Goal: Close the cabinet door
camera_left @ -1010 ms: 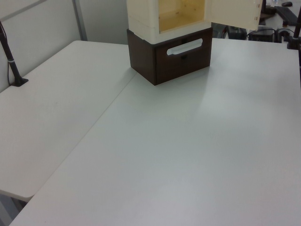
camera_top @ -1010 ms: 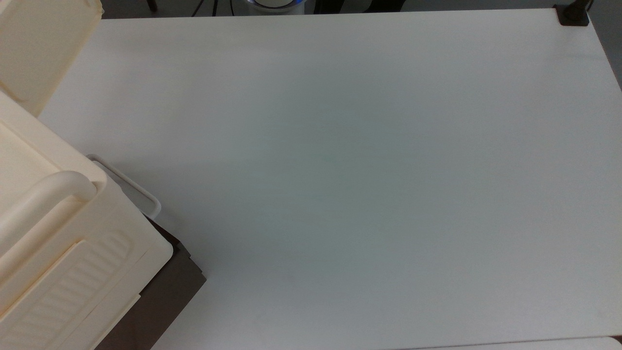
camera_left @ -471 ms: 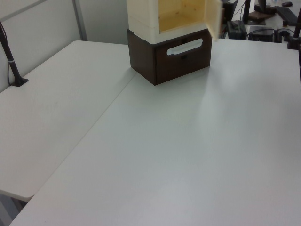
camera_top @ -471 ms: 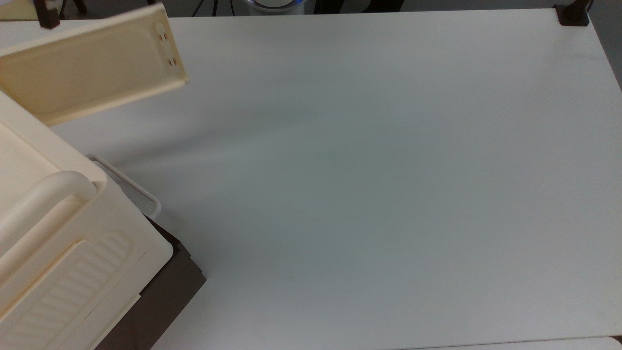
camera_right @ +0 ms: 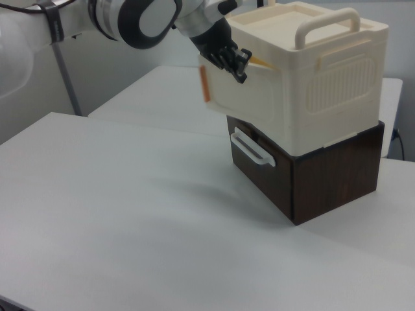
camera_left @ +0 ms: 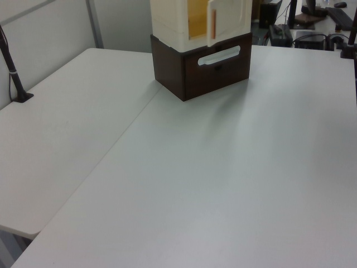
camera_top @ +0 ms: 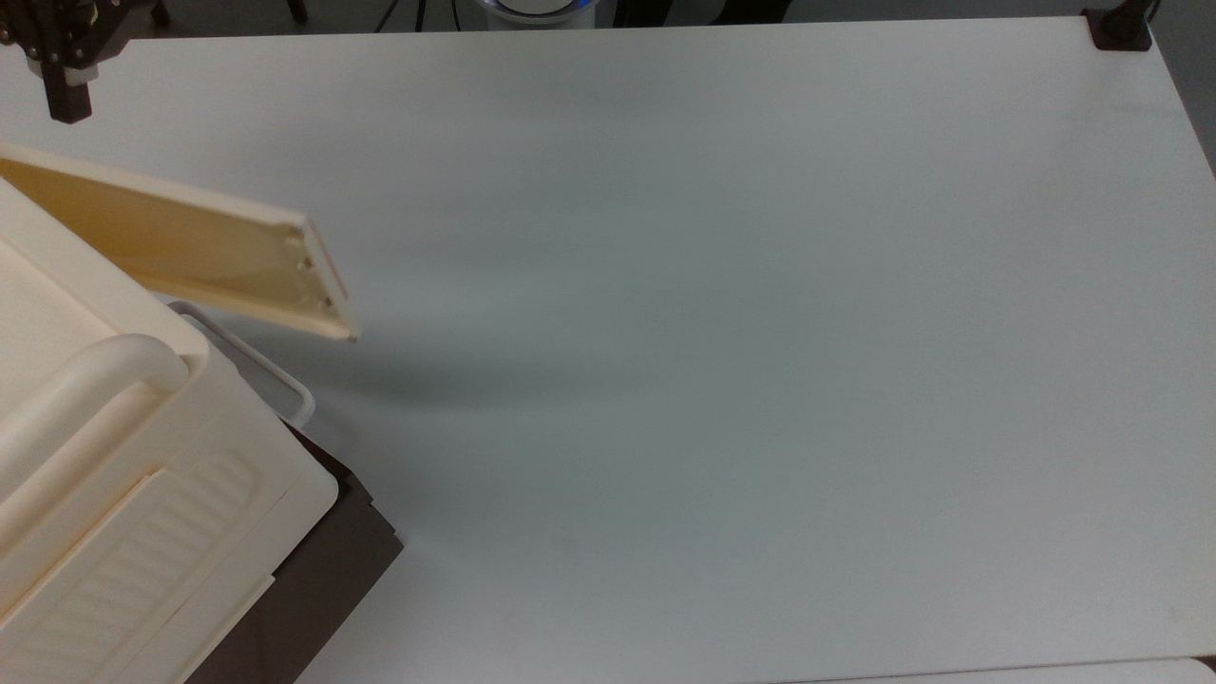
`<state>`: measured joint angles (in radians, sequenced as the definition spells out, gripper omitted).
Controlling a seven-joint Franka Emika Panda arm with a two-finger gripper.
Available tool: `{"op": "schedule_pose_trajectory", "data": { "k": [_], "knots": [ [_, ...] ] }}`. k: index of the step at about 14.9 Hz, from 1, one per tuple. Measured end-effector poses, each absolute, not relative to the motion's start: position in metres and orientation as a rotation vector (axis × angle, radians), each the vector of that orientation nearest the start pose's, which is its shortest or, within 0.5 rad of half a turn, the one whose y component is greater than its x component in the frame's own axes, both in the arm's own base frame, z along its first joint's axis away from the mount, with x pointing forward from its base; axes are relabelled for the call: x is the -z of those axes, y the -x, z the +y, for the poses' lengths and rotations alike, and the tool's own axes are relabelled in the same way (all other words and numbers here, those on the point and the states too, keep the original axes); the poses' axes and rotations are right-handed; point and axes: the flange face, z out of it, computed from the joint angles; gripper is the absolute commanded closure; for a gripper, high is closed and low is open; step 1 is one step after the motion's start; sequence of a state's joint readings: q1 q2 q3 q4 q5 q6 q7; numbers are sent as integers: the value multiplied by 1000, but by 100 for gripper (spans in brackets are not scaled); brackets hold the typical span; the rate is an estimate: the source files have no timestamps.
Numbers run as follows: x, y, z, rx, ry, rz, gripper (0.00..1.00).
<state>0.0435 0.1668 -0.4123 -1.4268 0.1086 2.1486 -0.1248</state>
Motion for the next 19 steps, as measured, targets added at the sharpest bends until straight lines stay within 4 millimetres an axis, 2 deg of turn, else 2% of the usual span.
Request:
{"op": "schedule_pose_trajectory", "data": {
  "k": [11,19],
  "knots": [
    [-637,-653,-207,1131,3077,389,100],
    [-635,-655,-207,1147,3070,393,100]
  ]
}}
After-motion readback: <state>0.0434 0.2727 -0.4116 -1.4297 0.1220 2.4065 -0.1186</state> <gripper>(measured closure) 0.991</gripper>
